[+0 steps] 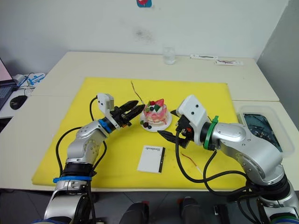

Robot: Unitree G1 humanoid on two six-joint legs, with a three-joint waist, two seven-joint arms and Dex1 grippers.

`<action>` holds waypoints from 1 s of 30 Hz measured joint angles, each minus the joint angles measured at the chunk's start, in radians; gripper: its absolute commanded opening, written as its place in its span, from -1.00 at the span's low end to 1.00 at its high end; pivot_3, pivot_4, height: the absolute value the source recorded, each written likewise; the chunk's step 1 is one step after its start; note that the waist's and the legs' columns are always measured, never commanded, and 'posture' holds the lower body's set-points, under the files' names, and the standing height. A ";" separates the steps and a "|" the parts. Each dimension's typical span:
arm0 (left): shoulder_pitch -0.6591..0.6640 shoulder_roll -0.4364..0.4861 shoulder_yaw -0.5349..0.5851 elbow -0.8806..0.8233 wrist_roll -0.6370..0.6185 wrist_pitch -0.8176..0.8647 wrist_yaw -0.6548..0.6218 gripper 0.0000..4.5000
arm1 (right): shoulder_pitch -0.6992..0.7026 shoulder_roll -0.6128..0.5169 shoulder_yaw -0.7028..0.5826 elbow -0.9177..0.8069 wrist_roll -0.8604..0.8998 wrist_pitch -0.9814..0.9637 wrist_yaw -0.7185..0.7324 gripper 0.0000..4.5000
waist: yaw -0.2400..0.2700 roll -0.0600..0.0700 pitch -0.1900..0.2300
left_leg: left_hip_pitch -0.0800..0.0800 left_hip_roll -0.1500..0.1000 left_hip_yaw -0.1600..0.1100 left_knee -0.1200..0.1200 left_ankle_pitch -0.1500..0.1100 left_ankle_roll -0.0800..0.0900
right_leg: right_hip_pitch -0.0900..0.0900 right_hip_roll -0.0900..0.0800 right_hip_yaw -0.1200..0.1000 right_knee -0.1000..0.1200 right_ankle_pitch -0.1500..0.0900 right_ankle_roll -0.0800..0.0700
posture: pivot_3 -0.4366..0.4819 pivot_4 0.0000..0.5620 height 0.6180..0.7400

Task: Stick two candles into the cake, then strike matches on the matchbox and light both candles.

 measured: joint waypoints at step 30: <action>0.377 0.449 -0.150 -0.862 -0.303 0.431 -0.276 0.98 | 0.673 -0.254 -0.345 -0.214 -0.022 -0.070 0.131 0.80 | -0.002 0.000 0.000 | 0.003 0.002 0.002 0.002 0.000 0.000 | 0.000 0.000 0.000 -0.001 -0.005 -0.006 | -0.05 -0.47 1.00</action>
